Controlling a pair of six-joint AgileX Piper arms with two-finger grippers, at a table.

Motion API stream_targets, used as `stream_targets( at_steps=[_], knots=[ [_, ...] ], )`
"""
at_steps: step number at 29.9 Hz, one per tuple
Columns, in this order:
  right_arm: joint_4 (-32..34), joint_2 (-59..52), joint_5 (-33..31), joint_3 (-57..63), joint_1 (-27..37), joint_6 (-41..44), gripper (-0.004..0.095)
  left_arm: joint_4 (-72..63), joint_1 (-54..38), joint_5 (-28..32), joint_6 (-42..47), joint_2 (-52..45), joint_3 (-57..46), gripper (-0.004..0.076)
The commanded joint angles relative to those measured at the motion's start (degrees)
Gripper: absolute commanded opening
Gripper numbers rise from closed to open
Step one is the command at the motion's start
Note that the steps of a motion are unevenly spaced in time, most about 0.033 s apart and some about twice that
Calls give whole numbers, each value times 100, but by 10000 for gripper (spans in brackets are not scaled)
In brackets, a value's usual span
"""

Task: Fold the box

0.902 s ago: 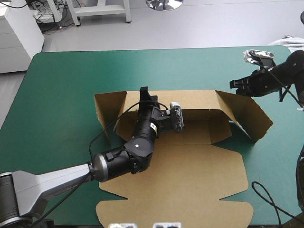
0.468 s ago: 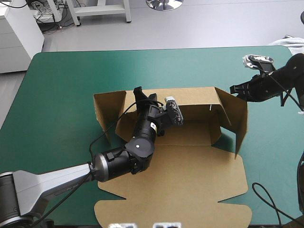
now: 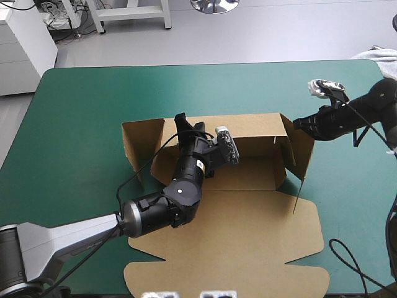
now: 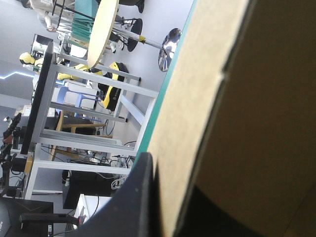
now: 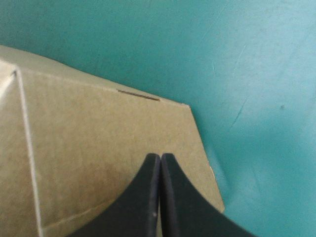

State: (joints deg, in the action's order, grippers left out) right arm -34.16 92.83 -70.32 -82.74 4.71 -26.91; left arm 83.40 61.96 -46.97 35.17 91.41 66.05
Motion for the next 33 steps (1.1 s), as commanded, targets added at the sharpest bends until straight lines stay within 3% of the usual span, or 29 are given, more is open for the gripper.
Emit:
stream_targets(
  at_steps=[1, 9, 17, 26, 28, 33],
  knots=[
    [-316, -556, 13, 237, 19, -273, -19, -82, 33, -67, -8, -201, 127, -10],
    [-798, -1384, 951, 1502, 19, -891, -19, -96, 33, -67, -745, -82, 127, -10],
    [-2478, -1838, 1893, 2843, 19, -2787, -16, -66, 33, -29, -844, 193, 127, -10],
    [-2642, -1930, 2089, 3310, 7, -4124, 0, 8, 33, 57, -719, 192, 127, -10],
    [-2631, -1958, 2104, 3310, 7, -4234, 58, 47, 33, 57, -719, 192, 127, -10],
    [-2273, -2080, 2097, 3231, 7, -4290, 367, 61, 23, 34, -679, 192, 127, -10]
  ],
)
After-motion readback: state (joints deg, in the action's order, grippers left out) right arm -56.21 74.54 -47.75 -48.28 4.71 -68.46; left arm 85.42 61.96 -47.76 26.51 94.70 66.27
